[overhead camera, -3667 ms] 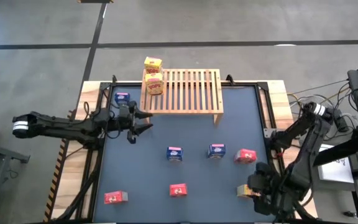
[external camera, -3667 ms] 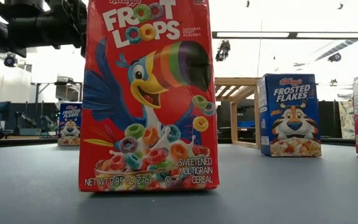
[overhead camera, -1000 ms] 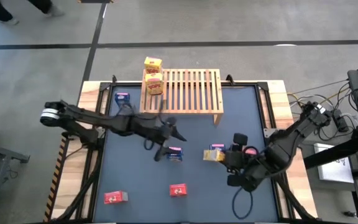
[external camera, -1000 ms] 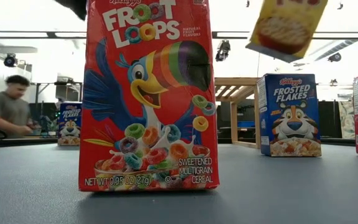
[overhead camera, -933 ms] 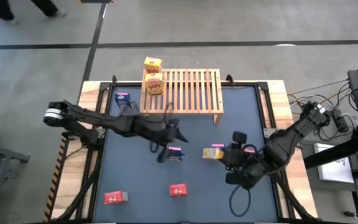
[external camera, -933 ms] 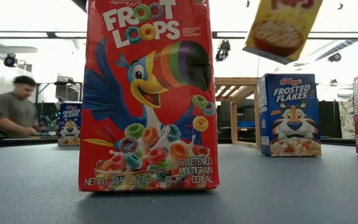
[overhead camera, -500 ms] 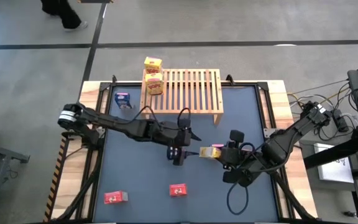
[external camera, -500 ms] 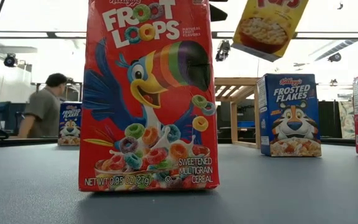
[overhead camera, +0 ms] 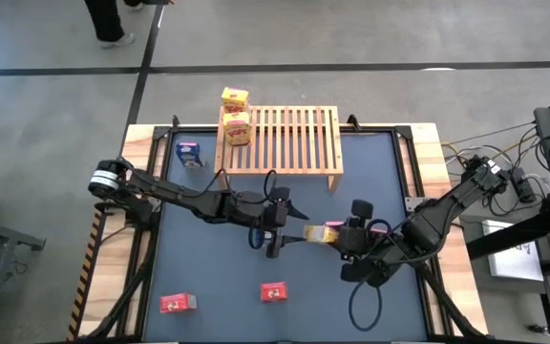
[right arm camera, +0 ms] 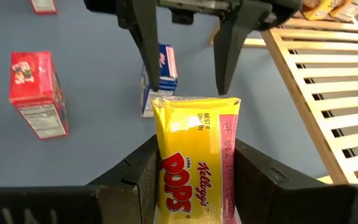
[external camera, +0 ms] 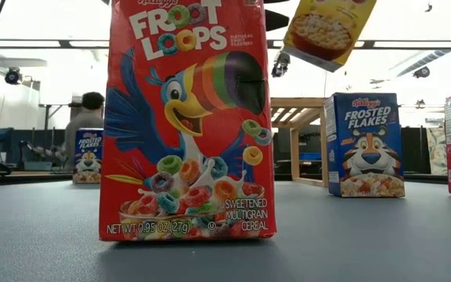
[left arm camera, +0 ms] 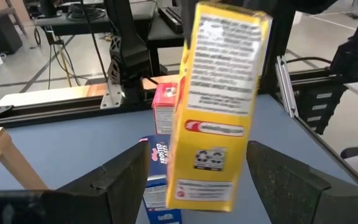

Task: Stack cereal on shelf
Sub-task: Put the yellow cereal box on the shelf aligned with the other yellow cereal boxes

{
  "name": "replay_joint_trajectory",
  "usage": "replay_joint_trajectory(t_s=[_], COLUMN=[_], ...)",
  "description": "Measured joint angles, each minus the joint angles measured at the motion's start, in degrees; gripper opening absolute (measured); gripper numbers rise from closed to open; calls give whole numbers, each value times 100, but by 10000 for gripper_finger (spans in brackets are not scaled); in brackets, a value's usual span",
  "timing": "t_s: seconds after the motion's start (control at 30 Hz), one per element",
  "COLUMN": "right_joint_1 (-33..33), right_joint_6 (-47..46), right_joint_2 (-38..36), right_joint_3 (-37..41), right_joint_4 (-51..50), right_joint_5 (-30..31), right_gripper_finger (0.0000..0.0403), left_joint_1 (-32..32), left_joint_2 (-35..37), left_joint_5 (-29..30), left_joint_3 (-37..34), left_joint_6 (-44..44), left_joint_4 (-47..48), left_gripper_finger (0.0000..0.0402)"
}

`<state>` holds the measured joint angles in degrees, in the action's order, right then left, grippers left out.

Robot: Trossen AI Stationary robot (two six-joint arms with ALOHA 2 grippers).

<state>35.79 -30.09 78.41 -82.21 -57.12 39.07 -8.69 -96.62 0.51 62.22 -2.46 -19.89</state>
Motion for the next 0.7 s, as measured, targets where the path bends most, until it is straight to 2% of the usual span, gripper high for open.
replay_joint_trajectory(t_s=[0.7], right_joint_1=[4], right_joint_6=[162], right_joint_2=[-2], right_joint_3=[0], right_joint_4=[253], right_joint_5=[4], right_gripper_finger=[151], left_joint_1=[-103], left_joint_2=[-269], left_joint_5=[-151], left_joint_3=[-13], left_joint_6=[133], left_joint_4=[-62], left_gripper_finger=[251])
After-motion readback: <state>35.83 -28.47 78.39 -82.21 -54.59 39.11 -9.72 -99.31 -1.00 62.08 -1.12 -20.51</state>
